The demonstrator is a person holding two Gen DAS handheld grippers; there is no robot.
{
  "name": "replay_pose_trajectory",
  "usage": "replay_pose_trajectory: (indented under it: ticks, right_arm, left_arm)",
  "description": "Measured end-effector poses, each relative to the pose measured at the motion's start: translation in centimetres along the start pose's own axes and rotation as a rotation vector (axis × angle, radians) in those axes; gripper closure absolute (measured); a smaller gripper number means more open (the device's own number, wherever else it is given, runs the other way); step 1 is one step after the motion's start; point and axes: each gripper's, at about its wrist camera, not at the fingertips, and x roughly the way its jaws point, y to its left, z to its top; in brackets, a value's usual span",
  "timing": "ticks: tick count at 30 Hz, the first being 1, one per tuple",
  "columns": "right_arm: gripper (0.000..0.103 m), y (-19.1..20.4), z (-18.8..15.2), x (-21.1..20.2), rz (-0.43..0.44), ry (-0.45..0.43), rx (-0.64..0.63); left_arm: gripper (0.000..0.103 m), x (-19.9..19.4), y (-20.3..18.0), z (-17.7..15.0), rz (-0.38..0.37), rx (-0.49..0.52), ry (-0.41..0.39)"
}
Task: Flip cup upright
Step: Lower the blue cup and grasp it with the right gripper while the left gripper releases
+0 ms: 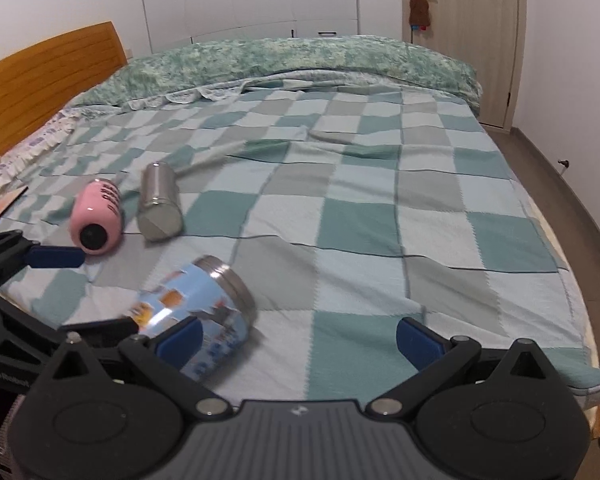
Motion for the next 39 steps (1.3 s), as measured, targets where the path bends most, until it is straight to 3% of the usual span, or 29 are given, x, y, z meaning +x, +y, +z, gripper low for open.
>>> replay_pose_trajectory:
  ticks: [9,18,26,35,39]
  right_arm:
    - [0.000,5.2,1.6,3.5,0.024,0.086,0.029]
    - [0.000,7.3,2.1,7.6,-0.012,0.201,0.168]
    - [0.000,7.7,2.6,10.6,0.002,0.285,0.224]
    - [0.007,7.7,2.9,13.5,0.035,0.353,0.211]
    - [0.010,8.7,3.3,13.2,0.054,0.340,0.066]
  left_arm:
    - [0.000,-0.3,5.3,-1.9,0.058,-0.016,0.016]
    - [0.000,0.7,8.9,-3.9,0.044,-0.050,0.015]
    - [0.000,1.6,10.0,-4.8,0.014,-0.078,0.018]
    - [0.000,2.2,10.9,-5.3,-0.007,-0.109,0.016]
    - [0.000,2.6,11.1,-5.4,-0.009,-0.119,0.020]
